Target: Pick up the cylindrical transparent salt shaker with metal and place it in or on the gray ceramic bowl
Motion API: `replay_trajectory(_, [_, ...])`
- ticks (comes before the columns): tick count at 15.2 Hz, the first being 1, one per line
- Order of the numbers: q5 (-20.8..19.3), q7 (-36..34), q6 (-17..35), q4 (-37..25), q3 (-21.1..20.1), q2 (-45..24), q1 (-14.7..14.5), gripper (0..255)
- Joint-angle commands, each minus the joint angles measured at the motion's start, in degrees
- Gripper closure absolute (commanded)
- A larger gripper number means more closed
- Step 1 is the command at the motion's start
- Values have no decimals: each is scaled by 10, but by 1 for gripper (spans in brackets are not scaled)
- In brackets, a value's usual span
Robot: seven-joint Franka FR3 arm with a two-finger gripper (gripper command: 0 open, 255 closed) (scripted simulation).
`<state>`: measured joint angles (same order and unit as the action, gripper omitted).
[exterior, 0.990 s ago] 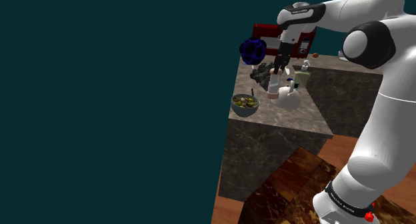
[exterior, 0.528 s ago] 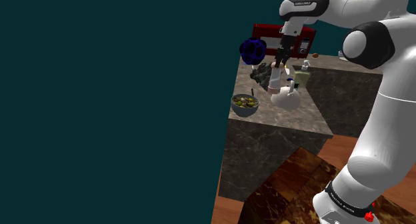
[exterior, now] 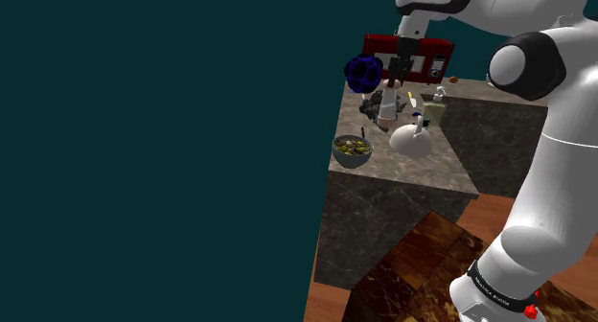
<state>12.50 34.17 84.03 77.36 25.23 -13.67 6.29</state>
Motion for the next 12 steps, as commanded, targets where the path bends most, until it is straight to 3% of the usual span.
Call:
replay_trajectory(1, [4, -26, -14, -26, -9, -9, -12, 255])
replay_trajectory(8, [28, -114, -90, -170, -37, -66, -44, 255])
replay_trajectory(12, [18, -111, -47, -105, -37, -44, -55, 255])
